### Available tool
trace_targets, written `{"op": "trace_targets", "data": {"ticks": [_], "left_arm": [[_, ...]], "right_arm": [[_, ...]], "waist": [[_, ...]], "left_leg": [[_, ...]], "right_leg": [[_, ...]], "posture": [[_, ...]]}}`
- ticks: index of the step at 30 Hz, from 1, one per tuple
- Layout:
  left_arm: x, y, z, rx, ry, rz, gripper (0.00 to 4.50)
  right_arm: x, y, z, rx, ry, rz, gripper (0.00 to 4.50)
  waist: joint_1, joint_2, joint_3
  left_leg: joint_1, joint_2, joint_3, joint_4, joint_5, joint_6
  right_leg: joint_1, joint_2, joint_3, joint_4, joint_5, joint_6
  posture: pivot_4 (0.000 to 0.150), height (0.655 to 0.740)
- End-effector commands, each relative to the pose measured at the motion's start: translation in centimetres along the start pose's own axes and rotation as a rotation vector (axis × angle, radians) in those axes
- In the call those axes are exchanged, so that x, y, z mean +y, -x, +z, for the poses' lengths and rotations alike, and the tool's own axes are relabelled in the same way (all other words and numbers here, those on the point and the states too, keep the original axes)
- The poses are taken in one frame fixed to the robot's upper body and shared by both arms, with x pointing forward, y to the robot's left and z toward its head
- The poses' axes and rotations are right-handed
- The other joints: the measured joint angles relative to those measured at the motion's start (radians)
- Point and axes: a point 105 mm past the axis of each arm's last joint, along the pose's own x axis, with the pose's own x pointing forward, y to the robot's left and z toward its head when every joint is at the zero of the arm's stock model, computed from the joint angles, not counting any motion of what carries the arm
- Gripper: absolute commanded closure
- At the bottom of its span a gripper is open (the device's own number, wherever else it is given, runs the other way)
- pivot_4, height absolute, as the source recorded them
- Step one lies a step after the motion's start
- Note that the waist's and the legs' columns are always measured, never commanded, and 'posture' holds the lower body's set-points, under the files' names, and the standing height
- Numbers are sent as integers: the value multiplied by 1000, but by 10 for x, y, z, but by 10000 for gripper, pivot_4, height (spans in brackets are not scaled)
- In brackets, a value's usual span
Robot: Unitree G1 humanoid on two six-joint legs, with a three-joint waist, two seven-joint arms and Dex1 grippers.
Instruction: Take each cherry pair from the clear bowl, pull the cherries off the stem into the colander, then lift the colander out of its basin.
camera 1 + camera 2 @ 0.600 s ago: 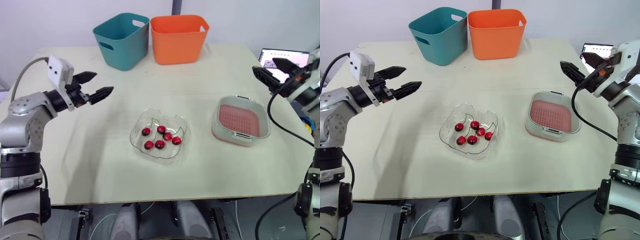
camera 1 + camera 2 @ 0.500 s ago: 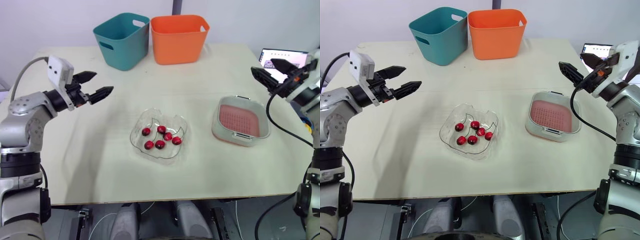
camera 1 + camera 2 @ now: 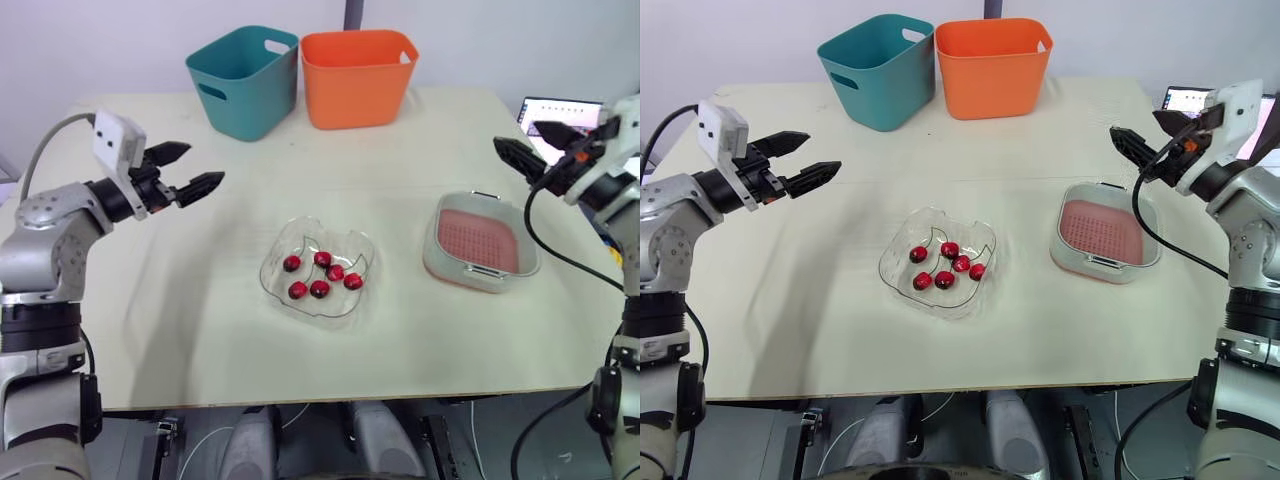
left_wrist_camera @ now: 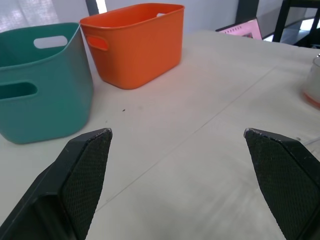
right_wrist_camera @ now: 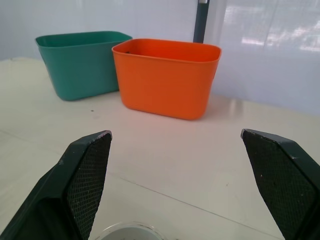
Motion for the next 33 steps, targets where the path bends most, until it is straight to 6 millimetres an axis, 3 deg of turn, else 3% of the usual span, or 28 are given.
{"op": "trace_targets", "data": {"ticks": [1, 11, 15, 18, 22, 27, 30, 33], "left_arm": [[4, 4, 16, -38, -53, 13, 141], [6, 5, 12, -2, -59, 19, 141], [8, 8, 13, 13, -66, 17, 141], [10, 18, 18, 47, -76, -20, 141], [-8, 35, 21, 152, -76, -183, 141], [-43, 53, 25, 275, -47, -399, 141], [-62, 59, 24, 325, -36, -488, 141], [-75, 57, 24, 331, -43, -522, 141]], "right_arm": [[5, 0, 23, -60, 46, 15, 422], [5, -4, 23, -21, 63, -2, 422], [22, -7, 31, -14, -1, 87, 422], [51, -12, 42, 45, -64, 213, 422], [100, -20, 52, 147, -111, 374, 422], [188, -12, 31, 361, -154, 695, 422], [220, -10, 16, 469, -187, 780, 422], [237, -21, -1, 535, -228, 763, 422]], "waist": [[0, 0, 0], [-1, 0, 0], [0, 0, 0], [-3, 0, 0], [-5, 0, 0], [-3, 0, 0], [-1, 0, 0], [0, 0, 0]], "left_leg": [[0, 0, 0, 0, 0, 0], [0, 0, 0, 0, 0, 0], [0, 0, 0, 0, 0, 0], [0, 0, 0, 0, 0, 0], [0, 2, 2, -1, 0, 0], [0, 3, 2, -3, 0, 0], [-1, 3, 2, -3, 0, 0], [-1, 3, 3, -3, 0, 0]], "right_leg": [[0, 0, 0, 0, 0, 0], [0, 0, 0, 0, 0, 0], [0, 0, 0, 0, 0, 0], [-1, 0, 0, 0, 0, 0], [-3, 1, 1, 0, 0, -2], [-4, 1, 1, -1, 0, -3], [-4, 1, 1, -1, 0, -3], [-4, 0, 1, -1, 0, -3]], "posture": [[1500, 7400], [1500, 7400], [1500, 7400], [1500, 7400], [1500, 7400], [1500, 7400], [1500, 7400], [1500, 7400]]}}
